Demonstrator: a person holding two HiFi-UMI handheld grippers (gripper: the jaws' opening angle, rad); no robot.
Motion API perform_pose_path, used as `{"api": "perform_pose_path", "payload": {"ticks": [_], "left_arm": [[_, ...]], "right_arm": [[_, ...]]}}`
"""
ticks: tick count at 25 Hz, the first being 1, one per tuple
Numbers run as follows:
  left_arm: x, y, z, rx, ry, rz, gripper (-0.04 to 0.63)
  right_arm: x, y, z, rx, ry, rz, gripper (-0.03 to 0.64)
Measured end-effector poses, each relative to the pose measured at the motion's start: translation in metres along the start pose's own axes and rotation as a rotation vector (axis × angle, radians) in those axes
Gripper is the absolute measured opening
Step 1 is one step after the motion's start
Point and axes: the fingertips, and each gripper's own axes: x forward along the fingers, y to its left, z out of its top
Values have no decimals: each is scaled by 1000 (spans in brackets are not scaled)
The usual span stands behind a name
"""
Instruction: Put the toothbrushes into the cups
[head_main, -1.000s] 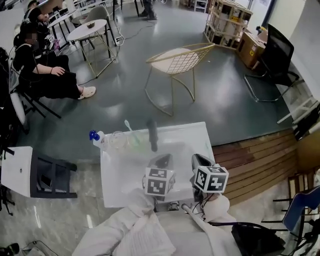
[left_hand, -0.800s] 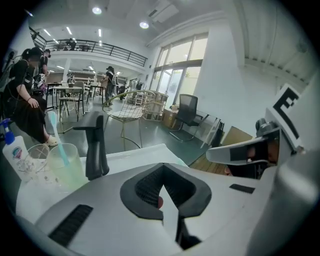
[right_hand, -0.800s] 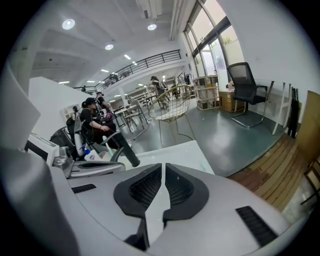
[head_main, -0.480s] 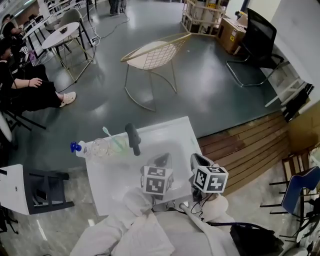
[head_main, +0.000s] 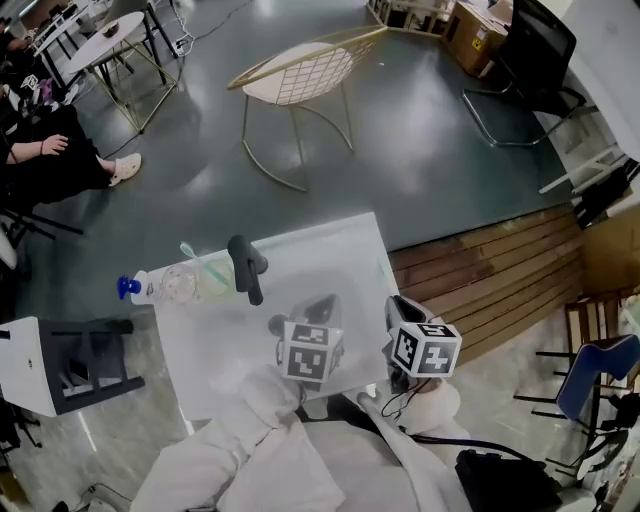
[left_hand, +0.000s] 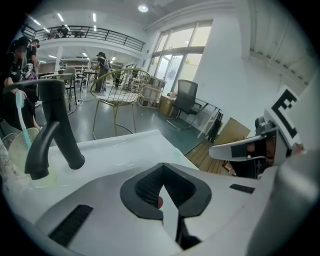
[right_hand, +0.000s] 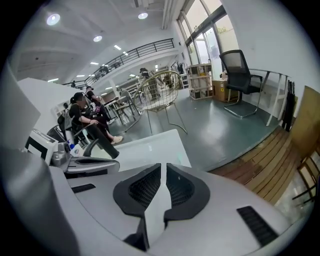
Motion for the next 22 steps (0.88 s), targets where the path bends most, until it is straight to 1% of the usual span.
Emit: {"api": "perform_pose_path", "payload": {"ticks": [5,9,12,22], "left_arm": [[17,7,-11,-28,33,15,-2],[29,12,-16,-50,49,25,-2],[36,14,-19,-65,53,33,-2],[46,19,-31,-94,72,51,-2]], "right_arm": [[20,-16,-2,-23,43,5,41],[36,-25,-6,-64,83,4,43],[46,-30,-11,-88,114,5,75],[74,-39,-20,-187,206,12,86]]}}
